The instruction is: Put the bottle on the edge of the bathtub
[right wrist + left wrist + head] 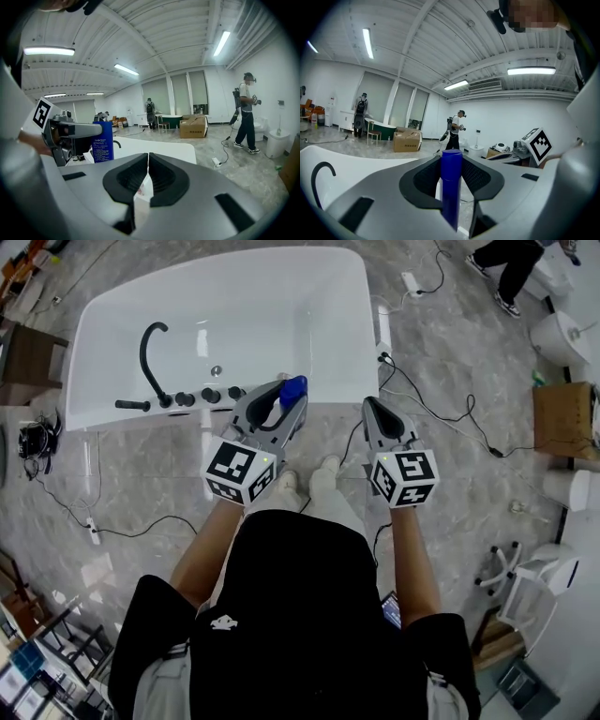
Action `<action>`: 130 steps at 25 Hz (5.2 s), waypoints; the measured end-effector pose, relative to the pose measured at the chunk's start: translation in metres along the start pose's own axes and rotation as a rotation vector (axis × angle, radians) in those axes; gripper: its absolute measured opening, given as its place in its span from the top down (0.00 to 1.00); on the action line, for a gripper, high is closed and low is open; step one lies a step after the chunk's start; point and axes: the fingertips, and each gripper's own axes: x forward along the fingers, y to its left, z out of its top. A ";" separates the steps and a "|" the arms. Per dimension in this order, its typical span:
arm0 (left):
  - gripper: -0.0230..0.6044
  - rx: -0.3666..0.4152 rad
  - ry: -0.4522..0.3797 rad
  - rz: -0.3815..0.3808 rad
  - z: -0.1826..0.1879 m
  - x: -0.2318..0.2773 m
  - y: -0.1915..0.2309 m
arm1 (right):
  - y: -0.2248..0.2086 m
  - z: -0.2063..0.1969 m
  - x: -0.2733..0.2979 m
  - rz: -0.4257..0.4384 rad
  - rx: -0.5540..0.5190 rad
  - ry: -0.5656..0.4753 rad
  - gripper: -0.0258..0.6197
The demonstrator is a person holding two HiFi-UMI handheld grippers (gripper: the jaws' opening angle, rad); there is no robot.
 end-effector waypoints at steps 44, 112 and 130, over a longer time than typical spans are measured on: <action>0.73 -0.085 0.294 0.075 -0.207 0.154 0.058 | -0.093 -0.163 0.114 0.101 0.121 0.314 0.92; 0.73 0.073 0.293 0.097 -0.295 0.233 0.061 | -0.131 -0.268 0.136 0.096 0.233 0.454 0.92; 0.73 0.134 0.307 0.076 -0.302 0.223 0.053 | -0.122 -0.276 0.131 0.092 0.251 0.457 0.92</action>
